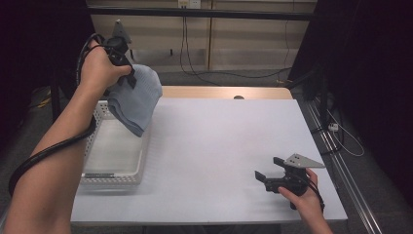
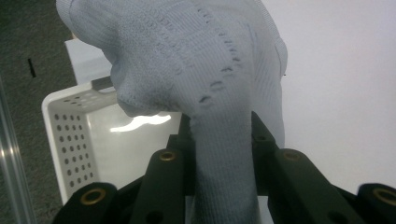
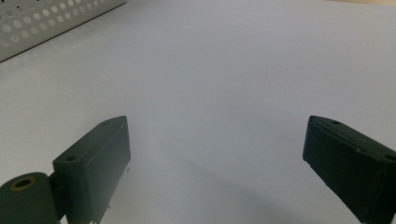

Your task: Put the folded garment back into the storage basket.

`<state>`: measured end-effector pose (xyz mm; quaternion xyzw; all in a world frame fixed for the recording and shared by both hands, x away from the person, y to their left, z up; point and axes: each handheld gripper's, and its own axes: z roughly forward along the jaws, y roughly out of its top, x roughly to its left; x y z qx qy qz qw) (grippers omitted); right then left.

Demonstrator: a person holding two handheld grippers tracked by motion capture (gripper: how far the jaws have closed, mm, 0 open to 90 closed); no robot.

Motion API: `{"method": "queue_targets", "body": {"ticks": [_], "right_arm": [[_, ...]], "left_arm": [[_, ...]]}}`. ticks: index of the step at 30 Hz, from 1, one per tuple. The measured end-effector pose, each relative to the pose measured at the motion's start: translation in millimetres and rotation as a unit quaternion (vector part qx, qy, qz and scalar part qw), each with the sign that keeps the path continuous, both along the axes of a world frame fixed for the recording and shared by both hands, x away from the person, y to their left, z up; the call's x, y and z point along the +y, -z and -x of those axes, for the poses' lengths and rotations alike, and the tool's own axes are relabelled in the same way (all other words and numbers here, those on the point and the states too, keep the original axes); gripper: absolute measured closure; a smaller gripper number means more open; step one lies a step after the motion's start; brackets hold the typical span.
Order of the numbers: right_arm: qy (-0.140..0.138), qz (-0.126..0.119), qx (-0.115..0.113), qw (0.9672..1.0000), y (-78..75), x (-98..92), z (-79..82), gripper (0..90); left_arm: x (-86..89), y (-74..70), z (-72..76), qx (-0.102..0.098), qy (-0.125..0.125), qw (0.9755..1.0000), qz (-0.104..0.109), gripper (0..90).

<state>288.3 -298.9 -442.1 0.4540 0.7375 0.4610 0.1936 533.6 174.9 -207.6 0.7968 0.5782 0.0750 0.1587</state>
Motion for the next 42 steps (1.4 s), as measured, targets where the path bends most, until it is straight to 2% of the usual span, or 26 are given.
{"method": "queue_targets", "body": {"ticks": [7,10,18,25,34,42], "right_arm": [[0.001,0.001,0.001,1.0,0.1,-0.3,0.1,7.4],[0.0,0.0,0.001,1.0,0.3,0.5,0.1,7.4],[0.0,0.001,0.0,1.0,-0.3,0.2,1.0,7.4],[-0.001,0.001,-0.001,1.0,-0.7,0.9,1.9,7.4],[0.0,0.001,-0.002,1.0,-1.6,0.5,2.4,7.3],[0.0,0.001,-0.001,1.0,-1.4,0.3,2.3,7.3]], "left_arm": [[17.7,21.4,-3.7,0.015,-0.019,0.9997,0.002,73.6],[22.1,28.6,-4.7,0.01,-0.026,0.9996,0.002,73.6],[30.0,43.6,-5.9,0.019,-0.028,0.9994,0.002,73.5],[35.6,50.0,-4.7,0.025,-0.035,0.9991,-0.003,73.6],[44.6,60.4,-5.2,0.029,-0.042,0.9987,0.002,73.5],[45.7,66.7,-4.8,0.037,-0.038,0.9986,-0.001,73.6]]}}
